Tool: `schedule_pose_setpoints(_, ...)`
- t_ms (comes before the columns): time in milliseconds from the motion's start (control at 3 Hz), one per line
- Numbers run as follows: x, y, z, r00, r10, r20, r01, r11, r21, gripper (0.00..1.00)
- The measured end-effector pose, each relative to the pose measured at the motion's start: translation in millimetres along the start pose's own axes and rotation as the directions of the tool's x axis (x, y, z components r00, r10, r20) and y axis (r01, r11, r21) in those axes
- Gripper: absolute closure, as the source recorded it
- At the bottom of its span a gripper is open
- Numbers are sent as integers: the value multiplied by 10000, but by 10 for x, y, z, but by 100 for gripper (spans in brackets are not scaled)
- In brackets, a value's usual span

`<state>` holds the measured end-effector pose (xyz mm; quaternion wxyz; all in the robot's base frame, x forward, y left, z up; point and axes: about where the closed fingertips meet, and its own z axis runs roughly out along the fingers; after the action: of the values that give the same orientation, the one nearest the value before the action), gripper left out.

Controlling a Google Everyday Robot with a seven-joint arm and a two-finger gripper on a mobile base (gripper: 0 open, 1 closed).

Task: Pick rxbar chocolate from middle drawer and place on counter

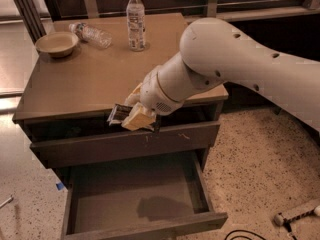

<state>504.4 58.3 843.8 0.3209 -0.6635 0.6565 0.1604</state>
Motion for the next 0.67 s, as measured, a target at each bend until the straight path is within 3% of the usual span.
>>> schedule_pose_setpoints(667,-358,-906,-27,9928,60,1192,-136,9979,632,100)
